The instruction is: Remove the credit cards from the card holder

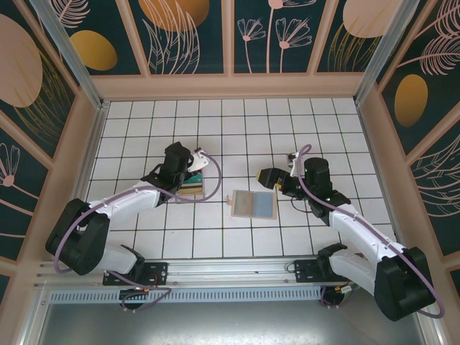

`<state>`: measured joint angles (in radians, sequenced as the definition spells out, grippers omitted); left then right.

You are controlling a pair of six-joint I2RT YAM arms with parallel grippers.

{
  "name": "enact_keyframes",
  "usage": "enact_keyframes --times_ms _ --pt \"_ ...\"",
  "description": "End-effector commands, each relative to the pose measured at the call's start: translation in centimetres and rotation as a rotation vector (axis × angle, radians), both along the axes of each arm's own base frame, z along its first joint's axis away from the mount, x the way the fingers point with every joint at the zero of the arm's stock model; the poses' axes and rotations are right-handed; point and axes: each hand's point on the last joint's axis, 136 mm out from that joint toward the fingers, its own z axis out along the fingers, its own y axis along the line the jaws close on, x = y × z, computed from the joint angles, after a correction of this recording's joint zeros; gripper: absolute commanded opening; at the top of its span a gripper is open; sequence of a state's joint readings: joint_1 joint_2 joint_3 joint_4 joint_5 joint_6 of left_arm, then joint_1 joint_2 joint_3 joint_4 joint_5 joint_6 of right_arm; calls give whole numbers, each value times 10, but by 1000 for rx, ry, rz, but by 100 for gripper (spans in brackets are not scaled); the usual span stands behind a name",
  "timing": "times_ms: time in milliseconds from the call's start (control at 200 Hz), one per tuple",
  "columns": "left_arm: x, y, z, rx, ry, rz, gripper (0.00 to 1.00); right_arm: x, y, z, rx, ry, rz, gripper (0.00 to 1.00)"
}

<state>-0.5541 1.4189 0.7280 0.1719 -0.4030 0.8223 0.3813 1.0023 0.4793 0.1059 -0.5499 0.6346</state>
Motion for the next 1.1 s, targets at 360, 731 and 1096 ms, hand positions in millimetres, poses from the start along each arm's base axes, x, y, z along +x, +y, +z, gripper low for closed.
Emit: enact_keyframes --times_ms 360,731,1096 --pt "8 0 62 -323 -50 170 99 5 -6 -12 -52 13 -31 99" --pt "9 -4 98 -781 122 532 99 5 -21 -52 -218 106 -115 89" --pt "-29 -59 59 -1204 525 631 74 -19 -35 -101 -322 254 -135 47"
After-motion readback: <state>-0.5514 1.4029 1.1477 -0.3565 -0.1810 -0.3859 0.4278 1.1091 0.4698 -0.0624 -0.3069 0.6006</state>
